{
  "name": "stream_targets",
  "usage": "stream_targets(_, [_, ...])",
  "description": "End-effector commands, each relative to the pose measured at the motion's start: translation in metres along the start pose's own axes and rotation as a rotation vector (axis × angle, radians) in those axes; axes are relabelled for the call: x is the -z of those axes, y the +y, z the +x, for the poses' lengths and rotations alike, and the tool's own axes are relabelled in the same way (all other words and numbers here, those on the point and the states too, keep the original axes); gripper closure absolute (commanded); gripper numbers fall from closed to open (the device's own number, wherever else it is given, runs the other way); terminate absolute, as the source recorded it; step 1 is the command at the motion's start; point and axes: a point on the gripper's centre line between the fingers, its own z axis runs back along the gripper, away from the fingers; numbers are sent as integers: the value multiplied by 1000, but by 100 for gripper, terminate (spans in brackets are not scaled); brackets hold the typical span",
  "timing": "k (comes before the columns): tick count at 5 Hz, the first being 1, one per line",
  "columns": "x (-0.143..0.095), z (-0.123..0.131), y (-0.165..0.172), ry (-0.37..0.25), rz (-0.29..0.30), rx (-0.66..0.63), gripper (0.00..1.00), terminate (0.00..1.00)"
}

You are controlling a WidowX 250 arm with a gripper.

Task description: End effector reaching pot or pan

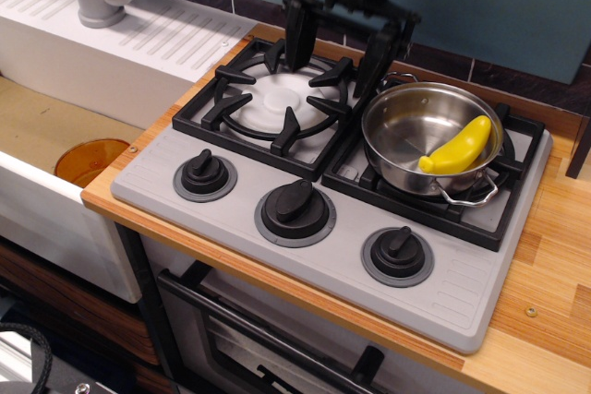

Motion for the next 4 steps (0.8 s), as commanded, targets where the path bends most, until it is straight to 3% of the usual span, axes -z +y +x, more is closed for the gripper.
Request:
stream_targets(1, [-26,0,-19,-52,-2,-27,0,0])
stream_targets(4, [-24,-4,-48,-56,-14,-54,0,0])
